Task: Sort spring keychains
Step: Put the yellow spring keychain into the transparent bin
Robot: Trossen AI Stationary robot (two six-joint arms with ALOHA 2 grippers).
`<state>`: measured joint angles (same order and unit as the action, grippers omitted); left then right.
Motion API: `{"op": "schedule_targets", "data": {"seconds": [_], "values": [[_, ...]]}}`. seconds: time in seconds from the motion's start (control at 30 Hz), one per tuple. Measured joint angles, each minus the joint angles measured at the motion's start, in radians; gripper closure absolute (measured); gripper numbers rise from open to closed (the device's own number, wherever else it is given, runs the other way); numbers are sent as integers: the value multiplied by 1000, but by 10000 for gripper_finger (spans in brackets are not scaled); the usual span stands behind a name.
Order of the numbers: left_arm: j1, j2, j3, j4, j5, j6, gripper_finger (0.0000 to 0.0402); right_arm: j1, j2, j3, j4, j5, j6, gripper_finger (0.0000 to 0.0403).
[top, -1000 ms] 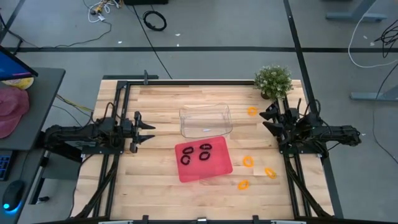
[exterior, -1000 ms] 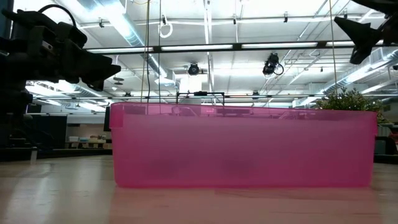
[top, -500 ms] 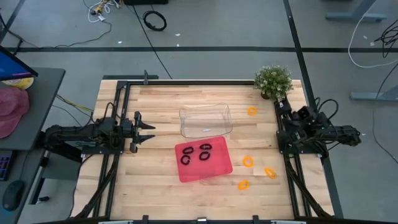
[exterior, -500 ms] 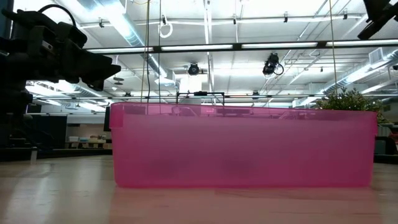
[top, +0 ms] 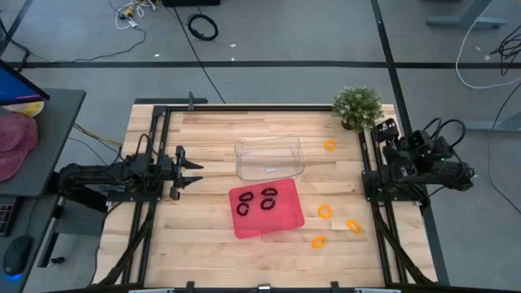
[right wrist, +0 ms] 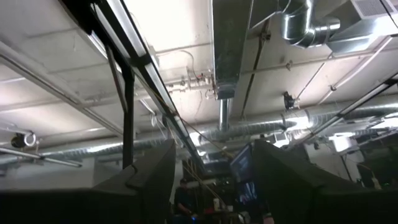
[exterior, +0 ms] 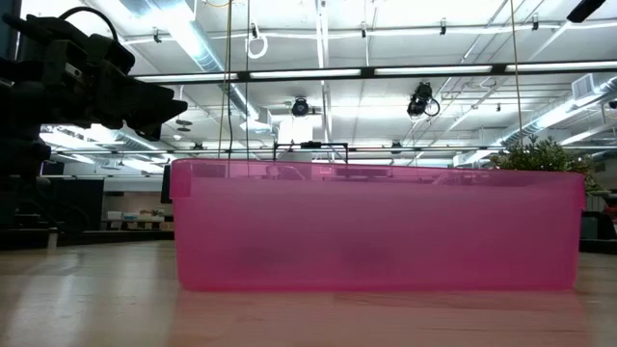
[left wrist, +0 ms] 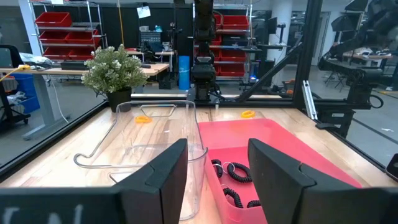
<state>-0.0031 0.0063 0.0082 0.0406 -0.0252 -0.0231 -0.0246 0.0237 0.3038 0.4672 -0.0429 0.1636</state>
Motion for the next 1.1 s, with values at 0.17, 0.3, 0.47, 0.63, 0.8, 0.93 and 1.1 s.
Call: {"op": "schedule_targets", "data": {"seconds": [0.17, 0.3, 0.47, 0.63, 0.8, 0.93, 1.1], "values": [[0, 0, 0, 0, 0, 0, 229, 0, 43, 113, -124, 5, -35, 181], [0, 0, 0, 0, 0, 0, 229, 0, 94, 205, -225, 27, -72, 181], [0, 0, 0, 0, 0, 0, 229, 0, 178, 320, -326, 27, -98, 181], [0, 0, 0, 0, 0, 0, 229, 0, 281, 466, -430, 27, -125, 181], [0, 0, 0, -1, 0, 0, 229, 0, 397, 657, -550, 28, -163, 181], [0, 0, 0, -1, 0, 0, 229, 0, 488, 824, -663, 31, -193, 181], [0, 0, 0, -1, 0, 0, 229, 0, 590, 1013, -862, 121, -234, 181]]}}
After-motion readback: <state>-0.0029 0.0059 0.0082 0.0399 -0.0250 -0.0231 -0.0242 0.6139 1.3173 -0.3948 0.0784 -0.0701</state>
